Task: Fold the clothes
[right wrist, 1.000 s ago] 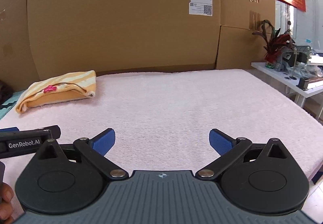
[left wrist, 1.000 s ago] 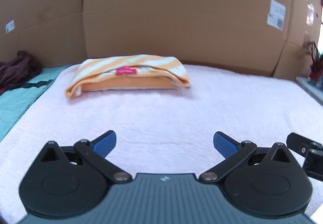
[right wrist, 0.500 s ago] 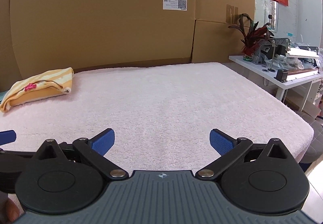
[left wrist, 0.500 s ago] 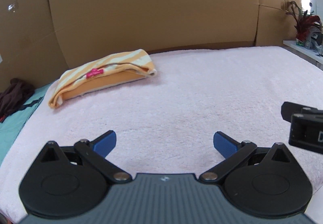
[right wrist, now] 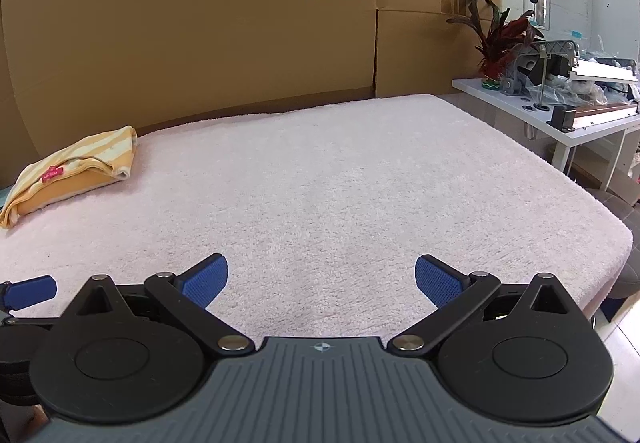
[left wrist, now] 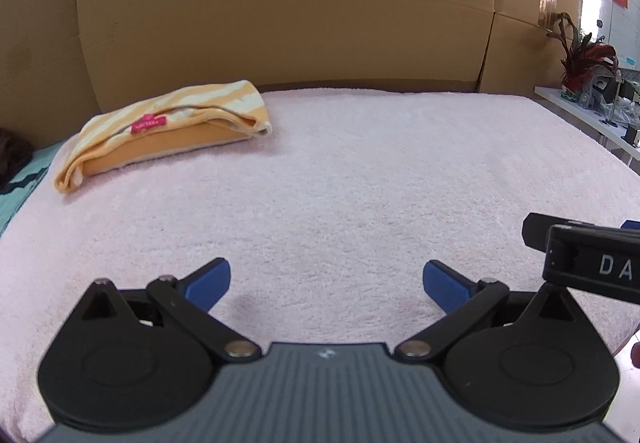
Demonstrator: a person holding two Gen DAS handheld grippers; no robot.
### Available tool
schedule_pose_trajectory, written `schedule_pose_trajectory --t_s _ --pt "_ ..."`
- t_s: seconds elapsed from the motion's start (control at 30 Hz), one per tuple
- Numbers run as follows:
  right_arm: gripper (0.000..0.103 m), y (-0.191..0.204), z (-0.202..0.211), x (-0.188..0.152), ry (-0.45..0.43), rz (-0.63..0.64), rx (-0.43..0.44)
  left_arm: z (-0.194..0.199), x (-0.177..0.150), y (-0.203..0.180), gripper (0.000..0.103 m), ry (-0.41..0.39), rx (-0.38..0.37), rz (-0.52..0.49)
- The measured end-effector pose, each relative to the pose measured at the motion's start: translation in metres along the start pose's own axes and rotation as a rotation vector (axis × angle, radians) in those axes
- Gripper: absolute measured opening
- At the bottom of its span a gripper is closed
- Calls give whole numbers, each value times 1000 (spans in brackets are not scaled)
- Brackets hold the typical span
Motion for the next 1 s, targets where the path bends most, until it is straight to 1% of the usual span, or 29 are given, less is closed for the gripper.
schedule_pose_trajectory --t_s 0.07,0.2,0.33,0.6,0.77,0.9,1.0 --pt "102 -1 -2 -1 6 -6 -4 -2 1 2 103 1 11 1" --pt "102 0 -7 -1 16 -18 3 -6 -1 5 102 32 5 22" --pt "102 6 -9 2 10 -1 7 -9 0 10 103 47 16 46" --pt "102 19 -13 8 -17 9 38 -15 2 20 103 45 38 69" --pt "102 24 -16 10 -18 -3 64 -17 6 30 103 42 68 83" --pt "102 28 -13 15 -44 -22 80 -18 8 42 102 39 101 95" --pt "102 33 -13 18 -58 -25 92 -20 9 52 103 44 111 116"
Point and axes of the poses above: each gripper's, at about its wrist camera, not at the fingertips, and z roughly against the way its jaws point, y to its left, x to its top, the point moved 9 cm from there along -z, roughly the way its jaws point, and after that the axes turned 12 degrees about z, right-handed, at the moved point
